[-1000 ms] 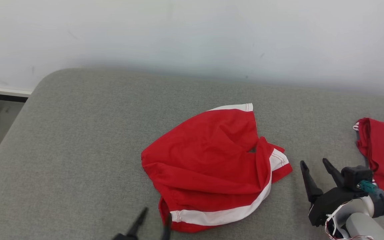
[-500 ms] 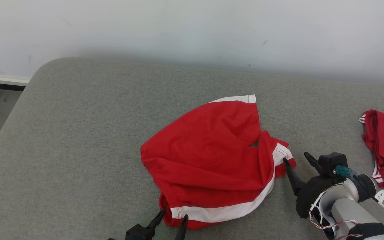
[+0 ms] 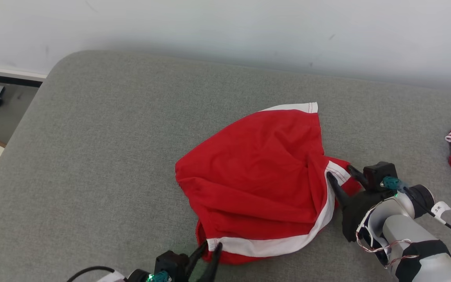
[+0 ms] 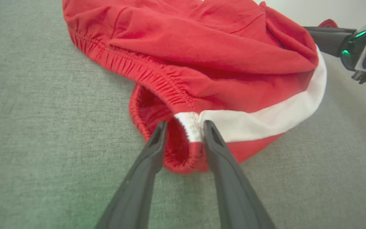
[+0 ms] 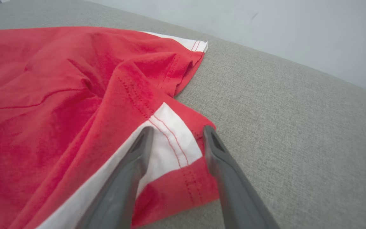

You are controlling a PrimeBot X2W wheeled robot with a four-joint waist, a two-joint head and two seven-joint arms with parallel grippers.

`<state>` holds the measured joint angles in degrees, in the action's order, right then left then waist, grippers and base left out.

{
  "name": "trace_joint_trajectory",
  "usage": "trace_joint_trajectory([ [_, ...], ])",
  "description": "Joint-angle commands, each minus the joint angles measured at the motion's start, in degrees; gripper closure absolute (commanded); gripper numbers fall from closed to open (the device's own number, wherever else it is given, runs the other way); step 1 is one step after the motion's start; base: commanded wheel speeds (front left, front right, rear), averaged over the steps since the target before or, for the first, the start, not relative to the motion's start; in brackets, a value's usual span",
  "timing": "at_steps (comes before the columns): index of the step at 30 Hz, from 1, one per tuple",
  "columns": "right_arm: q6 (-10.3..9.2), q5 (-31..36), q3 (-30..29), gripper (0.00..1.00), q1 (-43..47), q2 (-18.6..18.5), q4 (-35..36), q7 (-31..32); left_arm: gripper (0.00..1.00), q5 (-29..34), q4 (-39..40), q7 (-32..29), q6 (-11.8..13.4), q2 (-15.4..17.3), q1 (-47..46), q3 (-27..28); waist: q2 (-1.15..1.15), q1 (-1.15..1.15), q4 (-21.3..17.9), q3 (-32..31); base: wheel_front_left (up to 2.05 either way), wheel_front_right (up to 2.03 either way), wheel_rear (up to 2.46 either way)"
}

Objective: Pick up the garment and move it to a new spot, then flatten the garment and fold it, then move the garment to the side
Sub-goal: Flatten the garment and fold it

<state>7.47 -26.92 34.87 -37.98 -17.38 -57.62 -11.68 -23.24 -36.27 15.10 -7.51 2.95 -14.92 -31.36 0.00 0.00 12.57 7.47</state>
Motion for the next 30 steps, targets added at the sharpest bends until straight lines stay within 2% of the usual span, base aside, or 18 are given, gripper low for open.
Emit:
trace_joint_trajectory([
  [1,0.08,-0.88,0.66,1.0,-0.6,0.11,-0.52,-0.36,0.8,-0.49,-0.18,0.18,0.08,-0.08,-1.11,-0.17,0.0,0.0,0.27,0.31,0.0,0.0,0.0],
  [2,0.08,-1.19,1.25,1.0,-0.91,0.08,-0.95,-0.19,1.0,-0.85,-0.4,0.18,0.09,-0.05,-1.25,-0.2,0.0,0.0,0.33,0.34,0.0,0.0,0.0],
  [9,0.08,-4.35,2.7,1.0,-0.65,-0.75,-1.66,-1.75,1.0,-1.52,-0.24,0.18,0.09,-0.06,-0.99,0.8,0.0,0.0,0.37,-1.3,0.0,0.0,0.0],
  [13,0.08,-7.38,2.79,1.0,1.84,-1.96,0.58,-2.81,1.0,-0.82,2.35,0.18,0.09,1.01,1.22,2.81,0.0,0.0,-0.29,-2.85,0.0,0.0,0.0],
  [21,0.08,-12.3,-1.92,1.0,8.31,-5.88,8.68,-3.44,1.0,1.65,9.57,0.18,0.81,3.39,4.87,6.94,0.0,0.0,-1.48,-4.58,0.0,0.0,0.0],
  [30,0.08,-14.43,-4.27,1.0,16.34,-5.54,17.32,-2.69,1.0,1.95,12.64,0.18,1.24,4.26,7.06,8.96,0.0,0.0,-3.07,-5.37,0.0,0.0,0.0],
])
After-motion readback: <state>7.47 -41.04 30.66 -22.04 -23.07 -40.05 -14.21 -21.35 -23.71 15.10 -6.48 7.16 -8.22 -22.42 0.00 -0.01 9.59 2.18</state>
